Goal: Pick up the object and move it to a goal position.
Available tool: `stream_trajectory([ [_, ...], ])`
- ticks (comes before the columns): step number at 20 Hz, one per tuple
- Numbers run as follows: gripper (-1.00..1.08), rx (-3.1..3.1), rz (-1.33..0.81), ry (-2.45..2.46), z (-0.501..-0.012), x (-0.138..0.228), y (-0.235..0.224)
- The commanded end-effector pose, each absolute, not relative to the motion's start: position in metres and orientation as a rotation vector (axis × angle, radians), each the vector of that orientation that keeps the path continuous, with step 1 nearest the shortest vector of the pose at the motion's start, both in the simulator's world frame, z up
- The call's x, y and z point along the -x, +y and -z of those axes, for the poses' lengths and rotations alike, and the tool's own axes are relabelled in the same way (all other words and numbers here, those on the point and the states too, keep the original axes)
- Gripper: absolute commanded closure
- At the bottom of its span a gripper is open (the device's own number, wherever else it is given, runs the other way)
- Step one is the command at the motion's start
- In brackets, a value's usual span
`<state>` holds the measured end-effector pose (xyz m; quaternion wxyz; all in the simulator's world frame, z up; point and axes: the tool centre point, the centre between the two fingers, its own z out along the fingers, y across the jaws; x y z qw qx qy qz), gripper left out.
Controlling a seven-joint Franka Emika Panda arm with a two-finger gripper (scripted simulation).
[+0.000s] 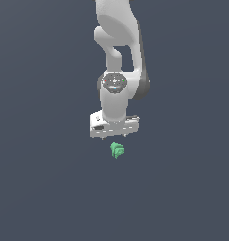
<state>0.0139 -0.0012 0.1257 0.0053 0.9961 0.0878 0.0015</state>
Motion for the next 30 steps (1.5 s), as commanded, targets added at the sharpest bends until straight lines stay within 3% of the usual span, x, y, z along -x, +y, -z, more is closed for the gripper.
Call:
stream_trajectory([
  [1,-0.92,-3.107,-0.002,0.387,-0.12,-0.017,0.001],
  [15,-0.92,-3.016,0.001,0.873,-0.095,-0.031,0.011],
  [30,-0.92,-2.997,0.0,0.942,-0.077,-0.032,0.012],
])
